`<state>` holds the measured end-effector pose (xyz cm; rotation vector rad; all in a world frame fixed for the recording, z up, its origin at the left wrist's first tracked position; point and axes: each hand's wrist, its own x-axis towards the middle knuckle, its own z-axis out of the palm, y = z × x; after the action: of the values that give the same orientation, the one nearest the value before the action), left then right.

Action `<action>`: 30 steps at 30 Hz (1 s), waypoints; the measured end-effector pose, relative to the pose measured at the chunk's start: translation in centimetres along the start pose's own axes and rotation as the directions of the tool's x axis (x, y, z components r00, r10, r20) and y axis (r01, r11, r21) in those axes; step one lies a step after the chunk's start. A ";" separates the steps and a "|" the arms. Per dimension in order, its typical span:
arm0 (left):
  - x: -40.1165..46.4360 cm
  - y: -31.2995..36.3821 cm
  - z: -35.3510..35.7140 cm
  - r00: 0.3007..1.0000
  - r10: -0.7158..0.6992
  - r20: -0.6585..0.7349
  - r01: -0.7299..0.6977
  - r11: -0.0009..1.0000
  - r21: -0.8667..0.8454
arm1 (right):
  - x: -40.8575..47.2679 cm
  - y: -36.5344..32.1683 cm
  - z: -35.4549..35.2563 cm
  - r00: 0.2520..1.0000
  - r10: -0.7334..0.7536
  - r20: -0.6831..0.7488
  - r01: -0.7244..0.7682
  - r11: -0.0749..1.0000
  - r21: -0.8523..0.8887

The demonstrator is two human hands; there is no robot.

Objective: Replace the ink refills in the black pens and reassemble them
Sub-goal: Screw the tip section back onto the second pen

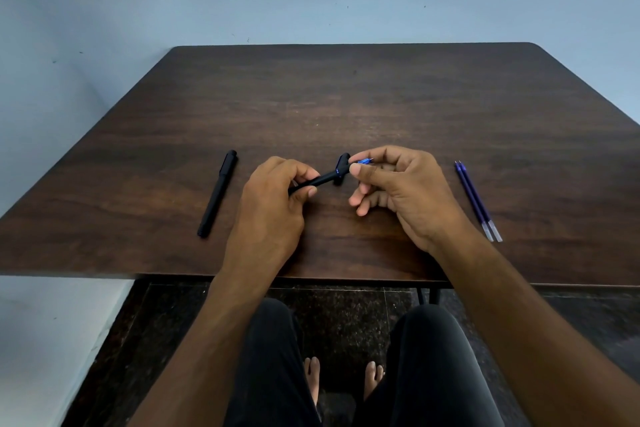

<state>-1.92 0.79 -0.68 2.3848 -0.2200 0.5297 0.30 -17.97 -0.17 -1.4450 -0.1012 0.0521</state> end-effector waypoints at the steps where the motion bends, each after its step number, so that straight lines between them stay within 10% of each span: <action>1: 0.0 0.0 0.0 1.000 0.000 -0.001 0.000 1.000 0.002 | 0.0 0.0 0.0 1.000 0.001 0.001 -0.001 1.000 -0.005; 30: 0.0 0.2 -0.2 0.999 -0.027 0.025 0.026 0.999 0.034 | 0.3 0.4 -0.3 0.999 0.048 -0.013 -0.046 0.995 0.091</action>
<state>-1.99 0.77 -0.44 2.4244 -0.1918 0.4949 0.64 -18.22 -0.61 -1.3570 -0.0522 0.0835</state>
